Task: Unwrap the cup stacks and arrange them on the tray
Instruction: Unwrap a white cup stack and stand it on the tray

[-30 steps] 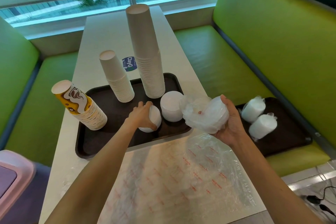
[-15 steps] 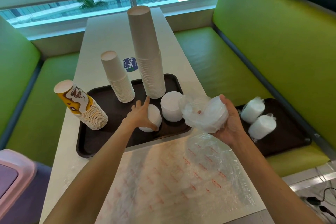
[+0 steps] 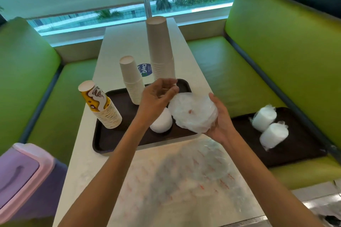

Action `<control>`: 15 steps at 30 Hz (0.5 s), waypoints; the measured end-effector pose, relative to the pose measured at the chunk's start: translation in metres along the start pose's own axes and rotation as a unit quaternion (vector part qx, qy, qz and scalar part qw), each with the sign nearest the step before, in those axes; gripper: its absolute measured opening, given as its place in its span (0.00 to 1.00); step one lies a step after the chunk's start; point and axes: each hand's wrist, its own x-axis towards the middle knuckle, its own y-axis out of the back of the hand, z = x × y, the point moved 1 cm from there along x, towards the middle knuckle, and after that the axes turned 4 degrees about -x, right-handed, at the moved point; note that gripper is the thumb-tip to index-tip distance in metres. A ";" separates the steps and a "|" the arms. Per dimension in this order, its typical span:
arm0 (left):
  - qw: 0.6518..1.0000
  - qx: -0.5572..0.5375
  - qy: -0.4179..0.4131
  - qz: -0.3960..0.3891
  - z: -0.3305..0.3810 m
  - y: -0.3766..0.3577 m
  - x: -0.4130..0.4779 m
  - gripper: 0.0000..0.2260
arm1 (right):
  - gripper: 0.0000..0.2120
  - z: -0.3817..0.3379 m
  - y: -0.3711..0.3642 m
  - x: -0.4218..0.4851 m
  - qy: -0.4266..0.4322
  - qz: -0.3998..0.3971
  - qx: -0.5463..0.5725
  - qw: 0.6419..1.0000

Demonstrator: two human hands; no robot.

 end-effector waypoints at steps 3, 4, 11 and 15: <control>0.999 0.012 0.001 -0.046 0.000 -0.016 -0.014 0.08 | 0.22 0.003 -0.013 -0.005 -0.010 -0.029 -0.009 0.999; 0.998 0.031 0.001 -0.057 -0.001 -0.020 -0.018 0.08 | 0.23 0.004 -0.015 -0.005 -0.008 -0.028 -0.021 0.999; 0.988 0.127 0.041 -0.074 -0.008 -0.021 -0.049 0.13 | 0.36 0.009 -0.019 -0.009 -0.042 0.001 -0.069 0.997; 0.990 0.093 0.079 -0.069 -0.016 -0.024 -0.071 0.15 | 0.42 0.014 -0.023 -0.012 -0.034 0.037 -0.085 0.995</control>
